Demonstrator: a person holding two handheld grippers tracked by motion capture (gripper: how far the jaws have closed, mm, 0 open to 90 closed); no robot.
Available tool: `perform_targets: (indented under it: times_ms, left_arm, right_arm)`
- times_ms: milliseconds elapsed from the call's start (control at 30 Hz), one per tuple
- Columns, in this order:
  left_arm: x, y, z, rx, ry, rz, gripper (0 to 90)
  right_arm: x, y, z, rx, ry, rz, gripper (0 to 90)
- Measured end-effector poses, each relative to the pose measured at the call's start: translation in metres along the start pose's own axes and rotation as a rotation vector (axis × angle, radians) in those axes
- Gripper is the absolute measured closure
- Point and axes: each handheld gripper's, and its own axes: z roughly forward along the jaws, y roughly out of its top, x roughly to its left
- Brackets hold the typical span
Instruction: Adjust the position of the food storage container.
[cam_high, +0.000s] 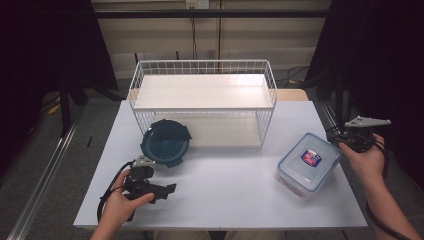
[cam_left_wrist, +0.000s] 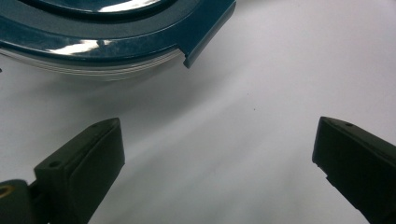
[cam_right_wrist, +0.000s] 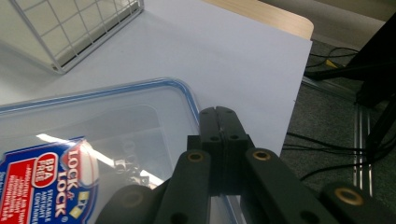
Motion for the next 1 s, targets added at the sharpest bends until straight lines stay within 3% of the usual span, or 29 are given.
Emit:
perform_targets:
  times_ms: [400,600,933,1000]
  left_arm:
    - [-0.001,0.000,0.005,0.005,0.008,-0.002,2.4]
    - [-0.003,0.001,0.004,0.007,0.012,-0.001,2.5]
    - [-0.003,0.001,0.003,0.003,0.012,0.007,2.6]
    - [-0.003,0.001,0.003,0.006,0.012,0.006,2.6]
  right_arm:
    - [-0.013,-0.016,0.004,0.040,-0.068,-0.018,90.0]
    - [-0.017,-0.025,0.002,0.064,-0.072,-0.007,90.0]
    - [-0.017,-0.029,-0.001,0.074,-0.069,-0.035,90.0]
    - [-0.018,-0.030,-0.001,0.078,-0.090,-0.031,90.0]
